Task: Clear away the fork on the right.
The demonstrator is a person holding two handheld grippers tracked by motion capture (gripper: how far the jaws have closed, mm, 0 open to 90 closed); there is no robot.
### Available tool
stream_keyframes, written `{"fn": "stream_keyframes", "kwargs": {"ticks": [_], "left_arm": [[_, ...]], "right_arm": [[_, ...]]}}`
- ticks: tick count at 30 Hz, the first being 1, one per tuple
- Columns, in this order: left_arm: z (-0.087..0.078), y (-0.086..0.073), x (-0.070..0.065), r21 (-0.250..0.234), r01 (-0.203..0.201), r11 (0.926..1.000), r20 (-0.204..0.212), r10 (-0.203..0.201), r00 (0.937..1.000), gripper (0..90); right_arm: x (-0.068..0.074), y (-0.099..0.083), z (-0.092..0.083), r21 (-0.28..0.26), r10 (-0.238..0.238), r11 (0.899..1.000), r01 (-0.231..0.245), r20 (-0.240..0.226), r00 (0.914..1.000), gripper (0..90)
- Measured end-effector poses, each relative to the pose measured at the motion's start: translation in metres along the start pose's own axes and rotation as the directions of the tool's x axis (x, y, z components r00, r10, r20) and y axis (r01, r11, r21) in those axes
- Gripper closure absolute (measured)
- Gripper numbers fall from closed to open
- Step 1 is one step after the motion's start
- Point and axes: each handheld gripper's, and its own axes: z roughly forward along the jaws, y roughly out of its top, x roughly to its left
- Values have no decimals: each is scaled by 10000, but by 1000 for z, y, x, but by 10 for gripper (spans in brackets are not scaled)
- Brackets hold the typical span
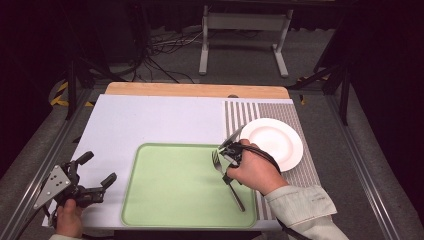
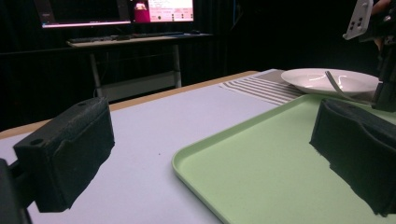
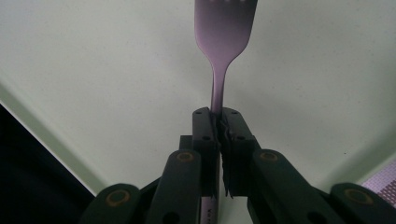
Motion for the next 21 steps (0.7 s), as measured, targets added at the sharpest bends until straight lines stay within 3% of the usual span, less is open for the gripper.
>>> {"fn": "stream_keyframes", "kwargs": {"ticks": [21], "left_arm": [[0, 0, 0, -7, -6, 10000, -6, 6, 10000, 4]], "right_arm": [[-4, 3, 26, 574, 481, 9972, -481, 21, 9988, 857]]}}
